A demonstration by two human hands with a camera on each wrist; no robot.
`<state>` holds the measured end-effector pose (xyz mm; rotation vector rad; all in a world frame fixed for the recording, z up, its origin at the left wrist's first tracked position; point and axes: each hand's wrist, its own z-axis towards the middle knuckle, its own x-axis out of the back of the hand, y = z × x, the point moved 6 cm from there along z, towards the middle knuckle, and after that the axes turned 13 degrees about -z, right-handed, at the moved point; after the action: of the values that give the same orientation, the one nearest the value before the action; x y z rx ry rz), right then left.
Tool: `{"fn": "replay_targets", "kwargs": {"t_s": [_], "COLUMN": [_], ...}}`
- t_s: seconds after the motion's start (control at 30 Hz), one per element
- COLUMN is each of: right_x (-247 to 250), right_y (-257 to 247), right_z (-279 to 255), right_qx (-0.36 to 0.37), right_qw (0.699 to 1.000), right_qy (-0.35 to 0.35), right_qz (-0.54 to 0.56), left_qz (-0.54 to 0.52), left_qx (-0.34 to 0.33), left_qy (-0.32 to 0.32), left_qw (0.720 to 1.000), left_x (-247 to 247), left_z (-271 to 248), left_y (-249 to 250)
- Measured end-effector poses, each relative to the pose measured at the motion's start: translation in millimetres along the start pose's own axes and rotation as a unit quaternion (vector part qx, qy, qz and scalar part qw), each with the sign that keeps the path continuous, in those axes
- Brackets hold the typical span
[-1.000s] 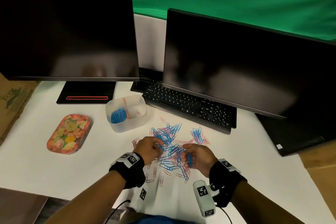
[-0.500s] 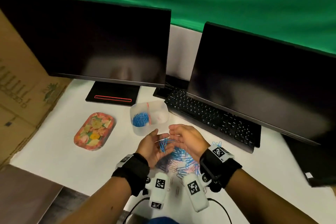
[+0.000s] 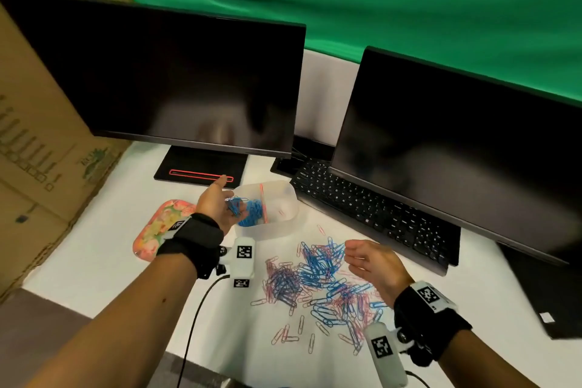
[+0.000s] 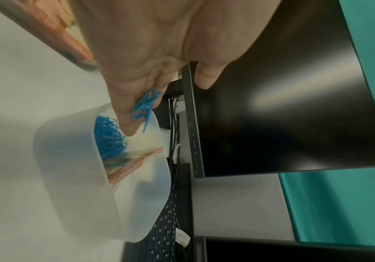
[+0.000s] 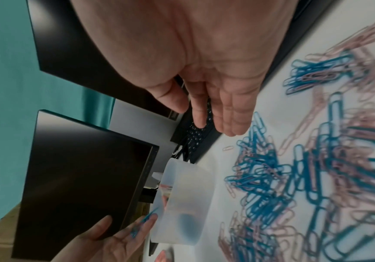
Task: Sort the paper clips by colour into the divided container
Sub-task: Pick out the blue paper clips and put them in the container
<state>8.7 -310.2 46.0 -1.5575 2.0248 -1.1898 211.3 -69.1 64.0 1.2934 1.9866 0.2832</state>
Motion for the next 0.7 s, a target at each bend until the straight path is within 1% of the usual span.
{"fn": "replay_targets", "kwargs": {"t_s": [0.1,0.2,0.23,0.27,0.3,0.33,0.37,0.4,0.43,0.47,0.5,0.53,0.57,0.6,0.63,0.7], "right_x": [6,5,4,3,-1,-7,-17,-27,-37,-46,-53,-57,-59,-60,-61,-63], "right_y": [13,22,26,28,30,34,36,39,43,47,51,55,59,63,65,68], "right_z": [1,0,0,0,-1,-2,-4,-7,-9,-10,-11,-10,-8,-7,-6,-4], "right_qx": [-0.013,0.001,0.022,0.055,0.090,0.120,0.141,0.158,0.168,0.175,0.177,0.176,0.169,0.163,0.158,0.161], "right_qw": [1.000,0.998,0.993,0.979,0.953,0.925,0.903,0.880,0.854,0.827,0.805,0.789,0.775,0.764,0.755,0.752], "right_qy": [0.001,-0.008,-0.005,0.004,0.014,0.018,0.006,-0.009,-0.024,-0.039,-0.049,-0.053,-0.053,-0.051,-0.049,-0.043], "right_qz": [-0.012,-0.059,-0.112,-0.197,-0.287,-0.359,-0.406,-0.448,-0.492,-0.532,-0.564,-0.587,-0.606,-0.622,-0.634,-0.638], "left_qz": [0.045,0.150,0.200,0.268,0.342,0.418,0.490,0.560,0.629,0.689,0.735,0.768,0.789,0.805,0.815,0.830], "left_qx": [-0.012,-0.058,-0.085,-0.123,-0.173,-0.219,-0.243,-0.242,-0.234,-0.231,-0.233,-0.235,-0.237,-0.233,-0.230,-0.220], "left_qy": [0.014,0.011,-0.004,-0.027,-0.062,-0.110,-0.161,-0.207,-0.241,-0.265,-0.278,-0.281,-0.284,-0.286,-0.288,-0.278], "left_qw": [0.999,0.987,0.976,0.955,0.922,0.875,0.822,0.765,0.701,0.633,0.573,0.526,0.490,0.465,0.447,0.431], "left_x": [0,-2,-5,-8,-11,-14,-16,-16,-14,-11,-7,-1,4,10,14,20], "left_z": [6,6,2,-2,-7,-14,-21,-27,-30,-34,-35,-33,-32,-30,-28,-24], "left_y": [0,-1,-3,-8,-14,-25,-41,-60,-81,-100,-117,-130,-141,-150,-156,-163]}}
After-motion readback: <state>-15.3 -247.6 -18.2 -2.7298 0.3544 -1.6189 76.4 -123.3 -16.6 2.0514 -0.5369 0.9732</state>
